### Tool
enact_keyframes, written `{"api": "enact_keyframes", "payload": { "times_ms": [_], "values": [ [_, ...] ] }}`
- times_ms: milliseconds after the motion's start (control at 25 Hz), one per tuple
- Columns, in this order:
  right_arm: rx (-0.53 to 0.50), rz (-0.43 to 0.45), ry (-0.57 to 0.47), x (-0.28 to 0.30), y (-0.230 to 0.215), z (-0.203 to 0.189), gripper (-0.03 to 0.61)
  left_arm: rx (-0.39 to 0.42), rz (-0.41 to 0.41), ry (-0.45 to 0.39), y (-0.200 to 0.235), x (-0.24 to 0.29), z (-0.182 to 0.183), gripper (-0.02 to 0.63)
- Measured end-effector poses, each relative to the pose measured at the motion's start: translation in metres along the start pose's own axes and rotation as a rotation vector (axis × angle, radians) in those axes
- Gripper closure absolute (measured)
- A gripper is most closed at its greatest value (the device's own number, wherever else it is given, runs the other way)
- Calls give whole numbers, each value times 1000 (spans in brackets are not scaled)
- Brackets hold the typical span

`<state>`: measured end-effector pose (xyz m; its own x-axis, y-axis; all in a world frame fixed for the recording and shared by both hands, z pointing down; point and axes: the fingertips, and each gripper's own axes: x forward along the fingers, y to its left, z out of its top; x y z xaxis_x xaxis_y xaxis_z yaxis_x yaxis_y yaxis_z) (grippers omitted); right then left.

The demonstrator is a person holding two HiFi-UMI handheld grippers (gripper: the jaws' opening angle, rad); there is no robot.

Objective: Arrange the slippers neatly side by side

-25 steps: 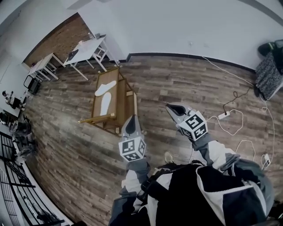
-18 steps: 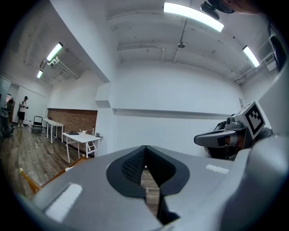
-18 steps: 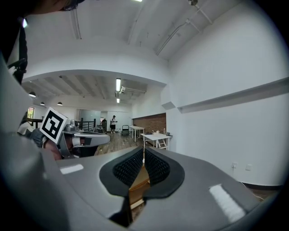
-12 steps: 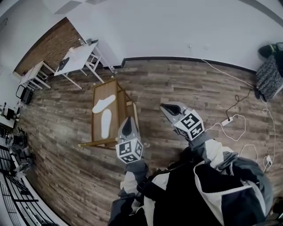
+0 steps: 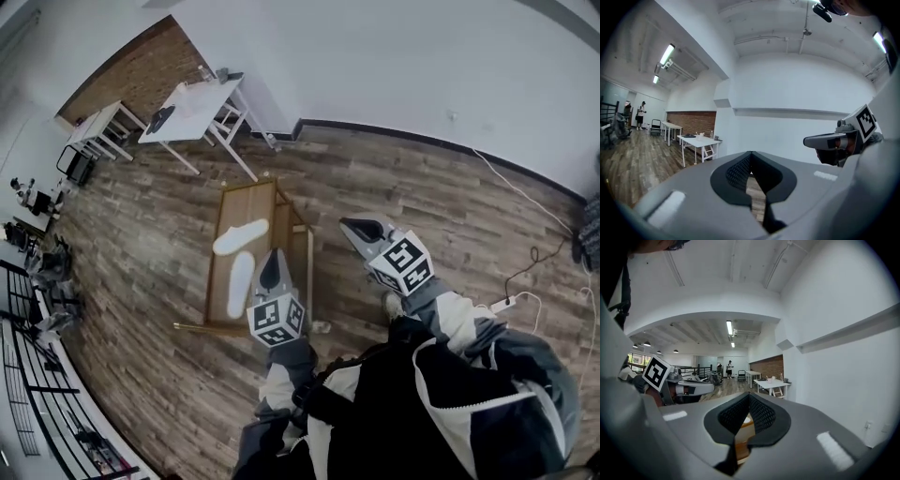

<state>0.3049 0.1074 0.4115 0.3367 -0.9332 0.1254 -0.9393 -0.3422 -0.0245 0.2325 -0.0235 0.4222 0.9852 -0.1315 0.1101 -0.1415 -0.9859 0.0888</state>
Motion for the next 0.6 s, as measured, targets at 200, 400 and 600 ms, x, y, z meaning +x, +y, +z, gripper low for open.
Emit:
{"api": "enact_keyframes", "payload": {
  "times_ms": [200,400,600],
  "values": [
    [-4,100,26,53,-60,8,574,-37,115,12,21,65,9,604],
    [18,159,41,100,-101,0,574,18,173,25,33,114,8,604],
    [15,276,69,155,-94,0,574,-35,304,28,74,112,5,604]
  ]
}}
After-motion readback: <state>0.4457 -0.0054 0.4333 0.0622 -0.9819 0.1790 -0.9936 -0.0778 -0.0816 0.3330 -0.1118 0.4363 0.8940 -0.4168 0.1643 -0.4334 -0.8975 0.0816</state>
